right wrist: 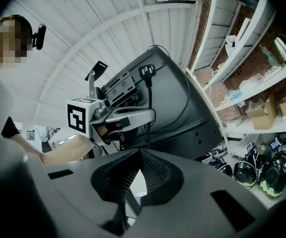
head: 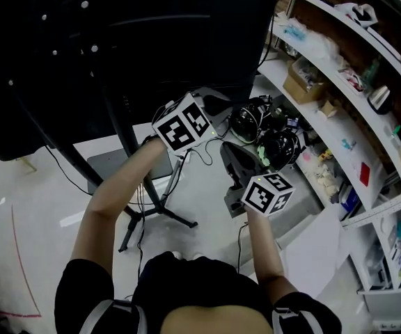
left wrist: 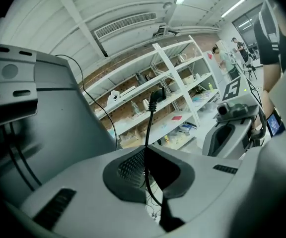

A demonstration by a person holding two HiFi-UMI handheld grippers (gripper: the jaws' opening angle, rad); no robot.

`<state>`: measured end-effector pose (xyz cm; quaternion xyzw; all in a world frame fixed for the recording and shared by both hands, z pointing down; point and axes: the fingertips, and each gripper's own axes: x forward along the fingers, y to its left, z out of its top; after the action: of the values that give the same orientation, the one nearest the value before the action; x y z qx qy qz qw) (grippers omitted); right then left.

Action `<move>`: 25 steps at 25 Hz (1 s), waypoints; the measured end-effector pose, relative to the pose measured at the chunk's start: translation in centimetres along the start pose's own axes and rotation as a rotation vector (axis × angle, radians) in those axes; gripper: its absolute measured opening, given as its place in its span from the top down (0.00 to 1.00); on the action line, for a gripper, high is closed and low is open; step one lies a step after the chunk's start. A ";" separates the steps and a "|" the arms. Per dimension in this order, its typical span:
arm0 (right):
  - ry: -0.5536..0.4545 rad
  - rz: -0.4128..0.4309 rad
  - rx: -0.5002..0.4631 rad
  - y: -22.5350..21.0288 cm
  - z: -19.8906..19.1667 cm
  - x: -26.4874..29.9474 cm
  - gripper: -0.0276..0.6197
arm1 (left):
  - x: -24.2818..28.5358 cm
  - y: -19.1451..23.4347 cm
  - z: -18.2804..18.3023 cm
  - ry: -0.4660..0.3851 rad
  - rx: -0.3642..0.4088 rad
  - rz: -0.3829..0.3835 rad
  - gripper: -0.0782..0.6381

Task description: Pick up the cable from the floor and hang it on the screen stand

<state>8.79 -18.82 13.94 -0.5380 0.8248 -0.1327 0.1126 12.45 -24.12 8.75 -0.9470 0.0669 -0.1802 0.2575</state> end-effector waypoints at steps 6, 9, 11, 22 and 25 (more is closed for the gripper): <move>0.011 0.052 -0.023 -0.2 1.0 0.9 0.92 | 1.8 2.8 3.0 0.032 0.121 0.001 0.87; 0.025 0.101 -0.042 0.3 1.4 1.9 0.92 | 1.7 4.1 4.4 0.031 0.164 -0.002 0.87; 0.030 0.130 -0.038 0.6 1.6 2.6 0.92 | 1.6 4.7 5.3 0.042 0.219 -0.004 0.87; 0.048 0.228 -0.076 2.9 2.5 5.6 0.92 | 1.4 8.9 7.1 0.325 0.622 0.025 0.87; 0.050 0.243 -0.082 3.3 2.5 5.9 0.92 | 1.6 10.5 7.9 0.390 0.708 0.054 0.87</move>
<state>4.45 -23.23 10.25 -0.4349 0.8911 -0.0974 0.0851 16.53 -29.81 -2.45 -0.7457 0.0731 -0.3615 0.5549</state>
